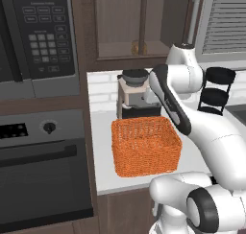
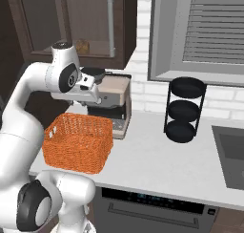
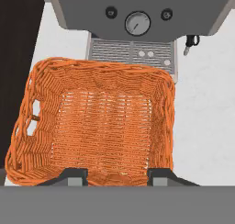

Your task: Open the cabinet, pick up the bread from the cabinet and place it in the basket. Then move the basket to the dining counter.

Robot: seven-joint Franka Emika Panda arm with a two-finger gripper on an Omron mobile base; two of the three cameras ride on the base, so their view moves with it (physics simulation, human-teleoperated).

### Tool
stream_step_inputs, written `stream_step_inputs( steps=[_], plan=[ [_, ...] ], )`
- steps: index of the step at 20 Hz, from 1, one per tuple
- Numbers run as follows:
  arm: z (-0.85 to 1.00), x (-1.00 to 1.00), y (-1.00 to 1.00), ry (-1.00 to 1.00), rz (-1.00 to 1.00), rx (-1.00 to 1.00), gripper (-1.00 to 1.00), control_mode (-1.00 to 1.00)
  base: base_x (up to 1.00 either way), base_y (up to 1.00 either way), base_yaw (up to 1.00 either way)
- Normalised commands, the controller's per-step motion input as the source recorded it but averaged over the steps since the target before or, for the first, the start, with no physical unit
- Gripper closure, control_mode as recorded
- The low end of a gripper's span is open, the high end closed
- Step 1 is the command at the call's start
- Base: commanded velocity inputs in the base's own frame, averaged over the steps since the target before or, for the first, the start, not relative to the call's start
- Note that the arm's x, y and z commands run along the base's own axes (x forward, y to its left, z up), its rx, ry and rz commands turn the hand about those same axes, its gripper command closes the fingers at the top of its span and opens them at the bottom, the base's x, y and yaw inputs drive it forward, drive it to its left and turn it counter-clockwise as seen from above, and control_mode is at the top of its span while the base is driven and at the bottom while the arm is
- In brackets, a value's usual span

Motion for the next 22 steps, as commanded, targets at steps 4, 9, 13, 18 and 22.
stream_step_inputs(
  steps=[4,9,13,18,22],
  plan=[
    [0.04,-0.19,-0.08,-0.27,0.06,0.0,-1.0,-1.0,0.0,0.0,0.0],
    [0.75,-0.56,-0.07,-0.73,0.14,0.0,-1.0,-1.0,0.0,0.0,0.0],
    [1.0,-0.61,-0.16,-0.89,0.12,0.0,-1.0,-1.0,0.0,0.0,0.0],
    [0.94,-0.23,-0.36,-0.75,0.02,0.0,-1.0,-1.0,0.0,0.0,0.0],
    [0.57,0.0,-0.47,-0.51,-0.03,0.0,-1.0,-1.0,0.0,0.0,0.0]
  ],
)
